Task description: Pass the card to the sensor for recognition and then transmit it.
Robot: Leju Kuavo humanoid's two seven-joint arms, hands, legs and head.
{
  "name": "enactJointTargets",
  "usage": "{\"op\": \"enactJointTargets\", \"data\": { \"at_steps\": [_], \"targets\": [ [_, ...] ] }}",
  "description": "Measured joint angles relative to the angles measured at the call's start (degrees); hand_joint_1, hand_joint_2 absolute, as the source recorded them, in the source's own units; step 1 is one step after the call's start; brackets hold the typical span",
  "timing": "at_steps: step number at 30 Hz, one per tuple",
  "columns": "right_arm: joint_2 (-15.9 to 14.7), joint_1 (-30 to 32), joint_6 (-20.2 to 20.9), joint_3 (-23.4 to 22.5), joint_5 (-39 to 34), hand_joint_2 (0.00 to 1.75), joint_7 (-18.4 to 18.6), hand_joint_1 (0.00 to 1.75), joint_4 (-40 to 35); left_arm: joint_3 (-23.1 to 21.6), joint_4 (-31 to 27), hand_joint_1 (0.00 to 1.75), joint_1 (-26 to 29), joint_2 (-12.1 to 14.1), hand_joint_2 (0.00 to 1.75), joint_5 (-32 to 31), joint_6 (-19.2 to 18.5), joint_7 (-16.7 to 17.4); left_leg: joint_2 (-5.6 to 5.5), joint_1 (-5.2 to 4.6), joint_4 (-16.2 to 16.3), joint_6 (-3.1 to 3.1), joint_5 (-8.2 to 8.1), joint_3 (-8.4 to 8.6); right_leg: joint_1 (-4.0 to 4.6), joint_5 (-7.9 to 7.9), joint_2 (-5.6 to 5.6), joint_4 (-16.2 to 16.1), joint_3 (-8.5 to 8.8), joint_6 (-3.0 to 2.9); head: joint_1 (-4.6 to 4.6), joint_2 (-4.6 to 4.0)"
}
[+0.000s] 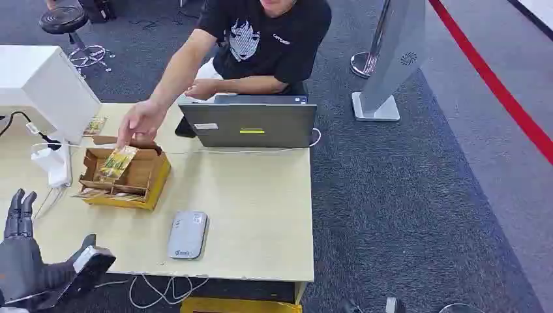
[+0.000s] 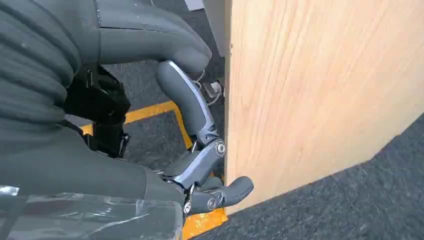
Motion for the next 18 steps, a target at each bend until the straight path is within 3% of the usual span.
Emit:
{"op": "enactJointTargets", "data": {
  "at_steps": [15,16,17,18],
  "targets": [
    [0.04,-1.59,0.2,2.8,0.13,1.75,0.26,0.0,0.7,-1.31,13.66,0.0,-8.76,10.47,1.75,-24.37,8.16,7.33,0.01,0.01,0.0,-0.02,0.01,-0.01,0.0,0.01,0.02,0.03,0.05,-0.01,0.0,0.0],
    [0.04,-1.63,0.2,2.97,0.0,1.75,0.35,0.0,0.68,-1.57,14.14,0.8,-9.05,10.68,1.75,-25.42,9.21,7.42,0.01,0.01,0.0,-0.02,0.01,-0.01,0.0,0.01,0.02,0.03,0.02,-0.01,0.0,0.0],
    [0.04,-1.67,0.2,3.1,-0.28,1.75,0.46,0.0,0.68,-1.77,14.4,1.75,-9.34,10.88,1.75,-26.13,10.41,7.4,0.01,0.01,0.0,-0.02,0.01,-0.02,0.0,0.01,0.01,0.03,0.02,-0.01,0.02,0.0],
    [0.04,-1.71,0.2,3.21,-0.44,1.75,0.59,0.0,0.68,-2.01,14.62,1.75,-9.6,10.99,1.75,-26.51,11.31,7.4,0.01,0.0,0.0,-0.02,0.01,-0.02,0.0,0.01,0.01,0.03,0.03,-0.01,0.02,0.0]
  ]
}}
